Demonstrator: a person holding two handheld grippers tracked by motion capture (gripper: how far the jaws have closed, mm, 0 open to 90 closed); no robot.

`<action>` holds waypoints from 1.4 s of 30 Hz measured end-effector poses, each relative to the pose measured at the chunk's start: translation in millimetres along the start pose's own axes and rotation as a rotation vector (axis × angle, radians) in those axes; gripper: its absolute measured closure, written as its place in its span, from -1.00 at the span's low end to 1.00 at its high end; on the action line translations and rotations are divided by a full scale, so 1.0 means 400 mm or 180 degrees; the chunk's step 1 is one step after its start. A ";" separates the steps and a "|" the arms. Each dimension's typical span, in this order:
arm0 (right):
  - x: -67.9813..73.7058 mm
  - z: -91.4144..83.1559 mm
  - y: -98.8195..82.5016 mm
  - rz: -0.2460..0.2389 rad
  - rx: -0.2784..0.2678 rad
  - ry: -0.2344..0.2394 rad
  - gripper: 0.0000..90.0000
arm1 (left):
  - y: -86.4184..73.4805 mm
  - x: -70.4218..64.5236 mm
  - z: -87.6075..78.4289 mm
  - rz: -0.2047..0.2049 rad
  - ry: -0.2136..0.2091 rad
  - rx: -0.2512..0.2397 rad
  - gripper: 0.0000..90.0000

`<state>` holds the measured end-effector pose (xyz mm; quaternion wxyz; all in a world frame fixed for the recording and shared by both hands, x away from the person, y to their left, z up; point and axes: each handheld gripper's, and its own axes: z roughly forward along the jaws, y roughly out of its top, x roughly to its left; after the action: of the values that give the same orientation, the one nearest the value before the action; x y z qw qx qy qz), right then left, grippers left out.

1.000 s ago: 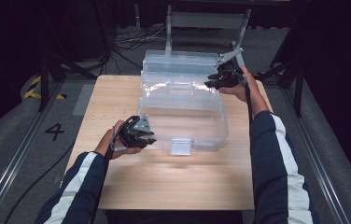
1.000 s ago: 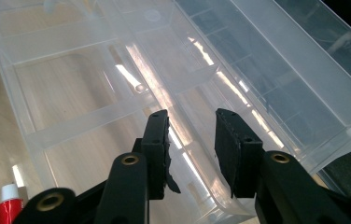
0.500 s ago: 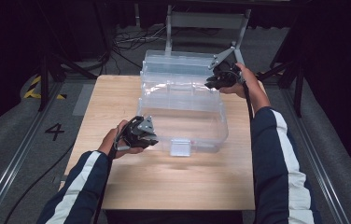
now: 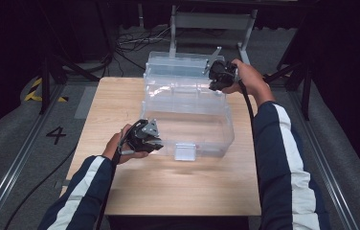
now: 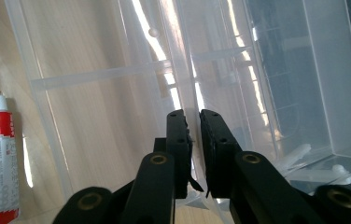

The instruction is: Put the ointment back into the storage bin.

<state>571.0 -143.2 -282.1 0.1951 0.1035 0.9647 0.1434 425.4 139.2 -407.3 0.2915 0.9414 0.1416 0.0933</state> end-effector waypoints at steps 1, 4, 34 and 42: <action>0.000 0.000 0.001 -0.0007 0.0011 -0.0005 0.84 | 0.000 0.000 0.000 0.0004 -0.0001 -0.0004 0.64; 0.001 -0.001 -0.003 -0.0010 -0.0066 -0.0004 0.85 | 0.000 -0.002 0.000 0.0004 0.0013 -0.0008 0.64; 0.053 -0.029 -0.008 -0.0168 -0.0348 -0.0069 0.94 | -0.001 -0.007 0.002 -0.0029 0.0036 -0.0025 0.62; 0.065 -0.036 -0.008 -0.0185 -0.0361 -0.0094 0.94 | -0.001 -0.007 0.002 -0.0034 0.0038 -0.0025 0.62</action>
<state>541.4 -143.0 -279.3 0.2189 0.0662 0.9547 0.1906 422.8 138.1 -408.3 0.2948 0.9389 0.1480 0.0979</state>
